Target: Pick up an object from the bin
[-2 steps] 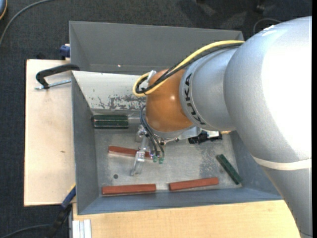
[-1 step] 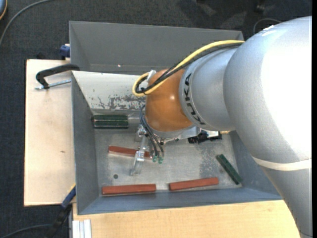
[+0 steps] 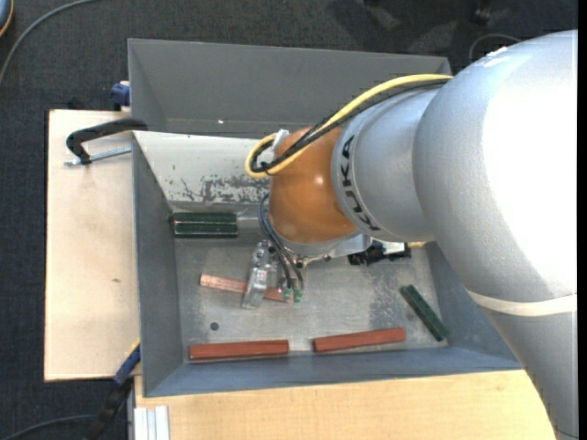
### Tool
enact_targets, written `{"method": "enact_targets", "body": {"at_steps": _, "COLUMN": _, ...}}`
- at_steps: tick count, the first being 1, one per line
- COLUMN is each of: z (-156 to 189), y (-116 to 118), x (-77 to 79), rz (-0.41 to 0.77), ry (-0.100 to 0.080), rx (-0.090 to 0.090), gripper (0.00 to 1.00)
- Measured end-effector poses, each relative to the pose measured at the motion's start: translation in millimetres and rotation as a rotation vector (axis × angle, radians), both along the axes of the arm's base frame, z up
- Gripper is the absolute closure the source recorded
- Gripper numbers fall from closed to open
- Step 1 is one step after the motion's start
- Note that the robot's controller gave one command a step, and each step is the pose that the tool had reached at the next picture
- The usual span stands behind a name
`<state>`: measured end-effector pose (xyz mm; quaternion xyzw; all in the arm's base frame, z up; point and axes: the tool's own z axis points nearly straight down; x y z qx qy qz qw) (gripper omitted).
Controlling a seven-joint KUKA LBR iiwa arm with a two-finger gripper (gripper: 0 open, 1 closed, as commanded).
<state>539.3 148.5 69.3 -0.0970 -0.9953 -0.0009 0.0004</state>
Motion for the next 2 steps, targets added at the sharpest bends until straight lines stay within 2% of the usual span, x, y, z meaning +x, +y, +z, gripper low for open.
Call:
{"method": "enact_targets", "body": {"at_steps": 1, "z": 87.8, "y": 1.4, "x": 2.6, "rz": 0.001, "ry": -0.013, "rx": 0.003, "gripper": 1.00}}
{"method": "enact_targets", "body": {"at_steps": 2, "z": 130.4, "y": 2.6, "x": 4.6, "rz": 0.003, "ry": -0.011, "rx": 0.002, "gripper": 1.00}}
